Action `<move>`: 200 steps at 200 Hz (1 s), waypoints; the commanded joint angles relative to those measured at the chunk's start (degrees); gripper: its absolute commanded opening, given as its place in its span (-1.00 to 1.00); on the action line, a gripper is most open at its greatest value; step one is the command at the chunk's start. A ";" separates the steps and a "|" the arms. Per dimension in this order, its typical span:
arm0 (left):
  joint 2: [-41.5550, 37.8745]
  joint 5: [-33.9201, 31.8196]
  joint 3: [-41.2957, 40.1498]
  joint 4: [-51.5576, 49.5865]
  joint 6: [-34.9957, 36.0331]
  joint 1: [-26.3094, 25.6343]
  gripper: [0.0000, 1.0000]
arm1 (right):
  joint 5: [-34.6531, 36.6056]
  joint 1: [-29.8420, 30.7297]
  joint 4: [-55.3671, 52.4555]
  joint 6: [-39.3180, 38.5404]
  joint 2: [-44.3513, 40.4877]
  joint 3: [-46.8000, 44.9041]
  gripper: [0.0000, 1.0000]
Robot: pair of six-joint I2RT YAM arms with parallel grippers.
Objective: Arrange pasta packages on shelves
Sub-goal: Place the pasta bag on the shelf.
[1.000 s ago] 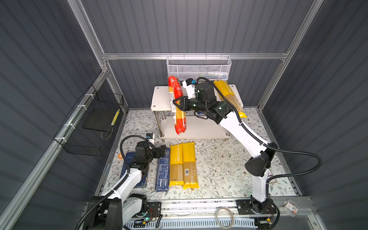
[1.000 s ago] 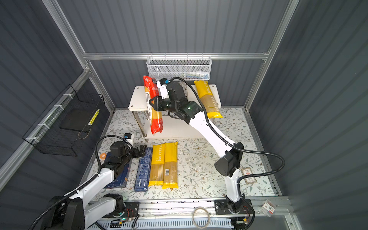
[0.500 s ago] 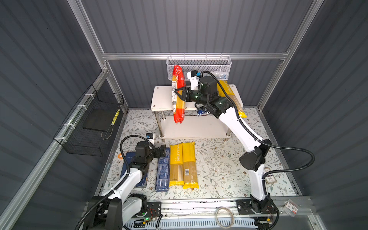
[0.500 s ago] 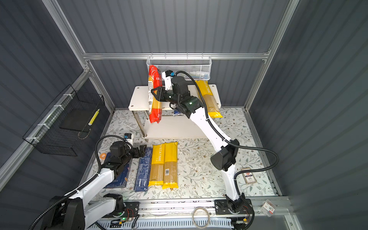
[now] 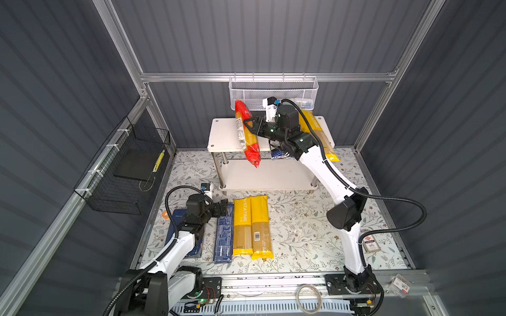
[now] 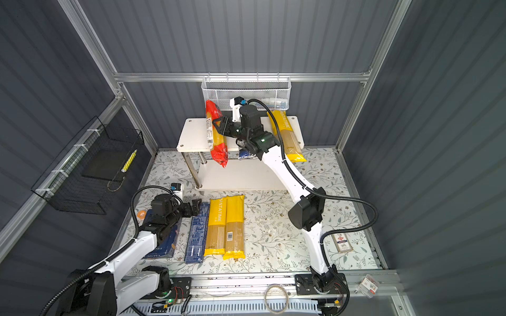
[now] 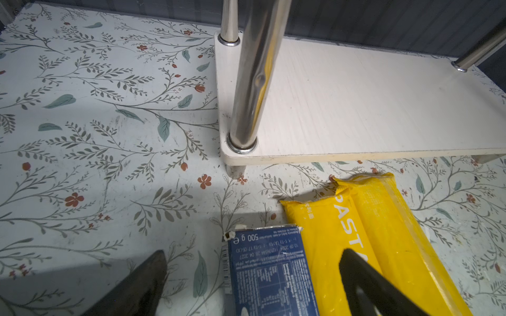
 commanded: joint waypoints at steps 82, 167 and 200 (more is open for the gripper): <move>-0.32 0.61 1.20 0.44 1.12 -0.43 0.99 | -3.90 1.71 1.12 -6.02 -4.71 3.60 0.34; -0.56 0.71 1.13 0.45 1.15 -0.37 0.99 | 0.51 10.02 -9.78 -27.03 -28.60 -25.75 0.56; -0.50 0.72 1.08 0.53 1.19 -0.40 0.99 | 0.57 10.43 -15.48 -30.23 -33.78 -32.43 0.59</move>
